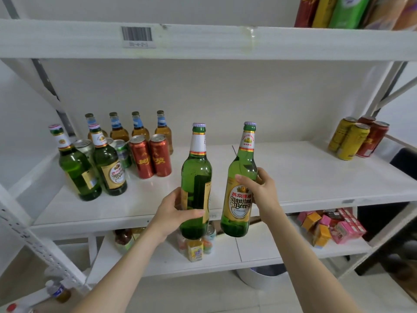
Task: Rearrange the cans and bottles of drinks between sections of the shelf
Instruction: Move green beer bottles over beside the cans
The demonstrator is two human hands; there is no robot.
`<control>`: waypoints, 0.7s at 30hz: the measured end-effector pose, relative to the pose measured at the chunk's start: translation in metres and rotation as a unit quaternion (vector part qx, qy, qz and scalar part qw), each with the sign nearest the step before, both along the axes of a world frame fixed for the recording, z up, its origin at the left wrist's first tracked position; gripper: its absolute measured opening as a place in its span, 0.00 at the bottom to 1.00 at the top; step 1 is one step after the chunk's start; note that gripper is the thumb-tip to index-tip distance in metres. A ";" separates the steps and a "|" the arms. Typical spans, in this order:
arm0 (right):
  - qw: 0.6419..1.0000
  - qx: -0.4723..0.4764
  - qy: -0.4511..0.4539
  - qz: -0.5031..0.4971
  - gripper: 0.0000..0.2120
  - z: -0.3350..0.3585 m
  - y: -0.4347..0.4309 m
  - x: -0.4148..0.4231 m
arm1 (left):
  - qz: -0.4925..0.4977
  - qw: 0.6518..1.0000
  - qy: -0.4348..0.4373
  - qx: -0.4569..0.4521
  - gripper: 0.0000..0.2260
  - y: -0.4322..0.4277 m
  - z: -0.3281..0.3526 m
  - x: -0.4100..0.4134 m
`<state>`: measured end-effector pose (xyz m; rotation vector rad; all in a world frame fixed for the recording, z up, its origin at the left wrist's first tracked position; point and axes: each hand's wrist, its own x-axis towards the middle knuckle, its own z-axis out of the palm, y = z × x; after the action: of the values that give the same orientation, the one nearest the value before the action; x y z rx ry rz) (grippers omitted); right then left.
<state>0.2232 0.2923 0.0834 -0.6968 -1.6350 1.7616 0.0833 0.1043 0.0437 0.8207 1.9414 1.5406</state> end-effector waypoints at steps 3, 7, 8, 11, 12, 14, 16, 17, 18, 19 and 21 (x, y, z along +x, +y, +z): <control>1.000 0.010 -0.002 0.004 0.15 0.005 0.029 0.030 | 0.011 1.000 -0.006 0.007 0.26 0.030 0.000 0.031; 1.000 0.026 -0.015 0.001 0.17 0.009 0.073 0.069 | 0.014 1.000 -0.006 0.016 0.26 0.073 -0.001 0.067; 0.999 0.028 -0.019 -0.001 0.18 0.009 0.084 0.078 | 0.012 1.000 -0.005 0.014 0.28 0.084 -0.001 0.074; 0.999 0.027 -0.022 -0.012 0.20 0.010 0.117 0.099 | 0.002 1.000 0.003 0.006 0.30 0.119 0.001 0.087; 0.999 0.026 -0.022 -0.016 0.20 0.010 0.129 0.104 | -0.006 1.000 0.005 0.005 0.30 0.132 0.001 0.091; 0.999 0.025 -0.020 -0.024 0.19 0.011 0.152 0.112 | -0.020 1.000 0.008 0.002 0.32 0.158 0.003 0.096; 0.999 0.026 -0.017 -0.029 0.18 0.011 0.174 0.120 | -0.034 0.999 0.015 -0.002 0.33 0.186 0.004 0.101; 0.999 0.025 -0.015 -0.032 0.18 0.011 0.184 0.124 | -0.041 0.999 0.016 -0.003 0.33 0.199 0.006 0.104; 0.999 0.024 -0.012 -0.036 0.18 0.011 0.195 0.128 | -0.049 0.999 0.017 -0.005 0.32 0.213 0.006 0.106; 0.999 0.024 -0.009 -0.038 0.18 0.011 0.206 0.132 | -0.055 0.998 0.017 -0.005 0.31 0.226 0.007 0.110; 0.999 0.019 -0.002 -0.040 0.18 0.011 0.228 0.140 | -0.060 0.998 0.016 -0.009 0.31 0.251 0.008 0.118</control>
<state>0.3632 0.5204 0.0946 -0.7380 -1.6153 1.6699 0.2010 0.3551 0.0512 0.9431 1.8897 1.4465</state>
